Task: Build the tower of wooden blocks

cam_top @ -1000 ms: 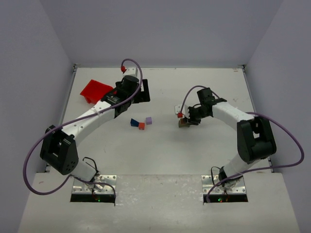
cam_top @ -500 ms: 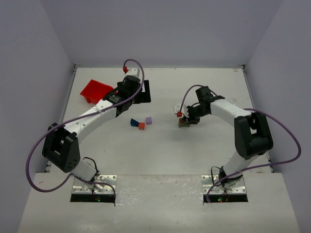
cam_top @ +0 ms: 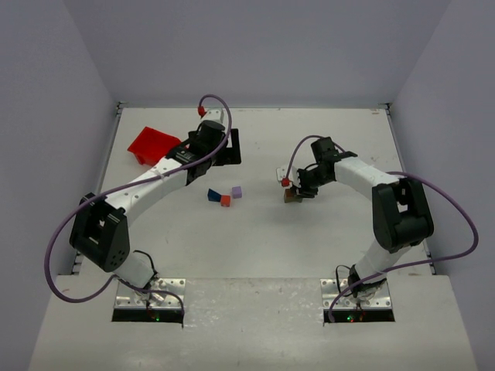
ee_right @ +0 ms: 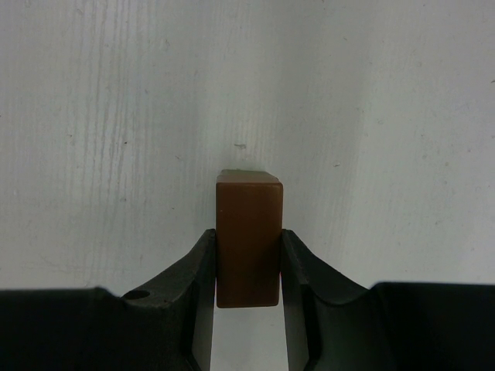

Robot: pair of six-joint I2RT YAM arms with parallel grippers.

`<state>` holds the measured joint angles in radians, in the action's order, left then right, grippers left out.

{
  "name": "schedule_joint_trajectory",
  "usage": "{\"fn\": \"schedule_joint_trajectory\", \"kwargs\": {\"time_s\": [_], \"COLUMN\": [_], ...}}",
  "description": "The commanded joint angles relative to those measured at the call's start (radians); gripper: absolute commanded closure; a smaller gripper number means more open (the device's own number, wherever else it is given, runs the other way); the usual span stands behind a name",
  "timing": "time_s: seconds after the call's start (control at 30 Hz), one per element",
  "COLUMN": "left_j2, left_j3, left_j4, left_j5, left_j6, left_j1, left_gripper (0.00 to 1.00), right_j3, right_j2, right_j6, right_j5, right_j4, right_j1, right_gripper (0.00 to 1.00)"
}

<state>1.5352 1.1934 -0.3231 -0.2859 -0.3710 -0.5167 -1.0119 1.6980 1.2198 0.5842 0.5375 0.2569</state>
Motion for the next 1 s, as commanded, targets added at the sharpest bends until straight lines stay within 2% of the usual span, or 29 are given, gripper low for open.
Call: {"fn": "schedule_joint_trajectory", "kwargs": {"time_s": [0.0, 0.2, 0.3, 0.4, 0.5, 0.6, 0.67, 0.8, 0.9, 0.97], "left_j2": [-0.001, 0.000, 0.003, 0.009, 0.013, 0.019, 0.020, 0.022, 0.023, 0.023], "left_j3": [0.044, 0.046, 0.047, 0.051, 0.052, 0.057, 0.058, 0.058, 0.060, 0.060], "left_j4": [0.019, 0.015, 0.015, 0.013, 0.015, 0.015, 0.015, 0.015, 0.015, 0.013], "left_j5": [0.001, 0.001, -0.002, -0.002, 0.004, 0.009, 0.014, 0.016, 0.016, 0.016], "left_j6": [0.012, 0.012, 0.014, 0.017, 0.017, 0.020, 0.021, 0.024, 0.024, 0.024], "left_j1": [0.001, 0.003, 0.001, 0.001, 0.001, 0.002, 0.001, 0.001, 0.001, 0.001], "left_gripper": [0.00, 0.00, 0.00, 0.00, 0.00, 0.00, 0.00, 0.00, 0.00, 0.00], "right_j3": [-0.044, -0.043, -0.040, -0.040, -0.039, -0.042, -0.044, -0.051, -0.054, -0.058], "right_j2": [0.002, 0.002, 0.002, 0.002, 0.003, 0.004, 0.005, 0.008, 0.009, 0.009], "right_j6": [0.027, 0.034, 0.039, 0.038, 0.037, 0.036, 0.032, 0.023, 0.018, 0.014], "right_j5": [0.029, 0.025, 0.021, 0.019, 0.017, 0.020, 0.020, 0.018, 0.020, 0.019], "right_j4": [0.001, 0.013, 0.015, 0.015, 0.015, 0.013, 0.015, 0.012, 0.007, 0.001], "right_j1": [-0.005, -0.005, -0.005, -0.005, -0.005, -0.005, -0.007, -0.005, -0.005, -0.005], "right_gripper": [0.75, 0.72, 0.68, 0.60, 0.56, 0.46, 0.44, 0.31, 0.07, 0.01]}}
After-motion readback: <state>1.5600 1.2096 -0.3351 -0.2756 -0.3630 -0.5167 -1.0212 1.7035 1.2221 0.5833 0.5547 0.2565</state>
